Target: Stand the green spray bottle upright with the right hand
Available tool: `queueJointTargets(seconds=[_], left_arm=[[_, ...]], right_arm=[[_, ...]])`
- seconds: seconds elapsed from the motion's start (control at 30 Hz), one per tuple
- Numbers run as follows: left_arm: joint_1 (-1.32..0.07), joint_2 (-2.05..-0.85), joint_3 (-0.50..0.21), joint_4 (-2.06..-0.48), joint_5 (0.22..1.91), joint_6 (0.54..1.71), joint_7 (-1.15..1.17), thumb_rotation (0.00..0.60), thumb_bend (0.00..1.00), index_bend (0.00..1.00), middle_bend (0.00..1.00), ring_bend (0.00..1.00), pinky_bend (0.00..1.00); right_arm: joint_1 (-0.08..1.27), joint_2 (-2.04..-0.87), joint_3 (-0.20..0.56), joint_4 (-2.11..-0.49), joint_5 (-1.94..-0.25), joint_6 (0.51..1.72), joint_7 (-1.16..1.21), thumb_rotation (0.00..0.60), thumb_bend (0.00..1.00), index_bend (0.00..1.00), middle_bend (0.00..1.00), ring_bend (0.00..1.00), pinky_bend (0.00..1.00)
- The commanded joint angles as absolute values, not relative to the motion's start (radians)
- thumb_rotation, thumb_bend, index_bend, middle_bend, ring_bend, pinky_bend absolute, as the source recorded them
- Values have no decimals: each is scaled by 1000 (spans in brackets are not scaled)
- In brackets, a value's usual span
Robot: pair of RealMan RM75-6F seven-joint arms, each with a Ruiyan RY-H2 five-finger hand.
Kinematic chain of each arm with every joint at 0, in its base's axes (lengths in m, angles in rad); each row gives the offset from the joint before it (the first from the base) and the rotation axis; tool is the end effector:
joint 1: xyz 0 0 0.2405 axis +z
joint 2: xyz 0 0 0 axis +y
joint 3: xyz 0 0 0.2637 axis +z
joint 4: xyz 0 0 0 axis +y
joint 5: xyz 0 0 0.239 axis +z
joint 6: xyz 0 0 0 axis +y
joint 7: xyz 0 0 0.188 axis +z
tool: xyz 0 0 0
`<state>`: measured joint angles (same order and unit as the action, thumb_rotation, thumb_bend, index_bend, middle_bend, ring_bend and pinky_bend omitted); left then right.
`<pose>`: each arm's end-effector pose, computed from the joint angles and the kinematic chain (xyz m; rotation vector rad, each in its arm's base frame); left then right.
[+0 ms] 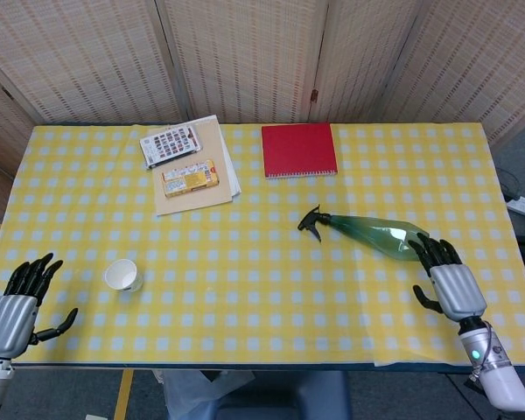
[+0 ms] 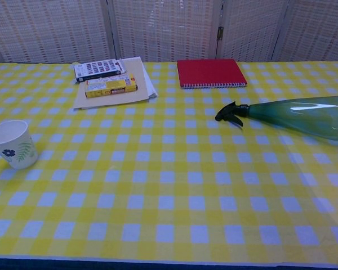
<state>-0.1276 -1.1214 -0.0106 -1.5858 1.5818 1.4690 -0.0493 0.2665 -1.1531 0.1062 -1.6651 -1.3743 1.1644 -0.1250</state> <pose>-0.3165 0.2319 0.1219 -1.5004 -0.9041 -0.9605 -0.2985 -0.2907 0.0791 1.5803 -1.0122 0.8028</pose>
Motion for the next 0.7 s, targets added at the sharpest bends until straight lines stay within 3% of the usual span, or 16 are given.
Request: queueJointTargets(seconds=[0.03,0.17,0.37,0.7], left_arm=[[-126,-1107,2,-1589,1601,1474,-77,224,365,0,35,3,12],[-117,-1087,11,-1596,1616,1493,-116,224,365,0,35,4,12],[-104,-1064,11,-1592,1610,1514,-172,224,365,0,35,5,12],[-117,-1050,1,-1569,1569,1472,-238,224,366,1,35,13,13]], right_arm=[[432,-1135,219,-1777,-1154,996,-332,600,444,0,4,42,0],[602,-1185,256,-1756,-878,892,-565,600,444,0,31,41,0],[816,-1329,234,-1619,-532,877,-797,600,444,0,34,41,0],[1008,-1551,202,-1284,-257,771,-869,600,444,0,34,42,0]])
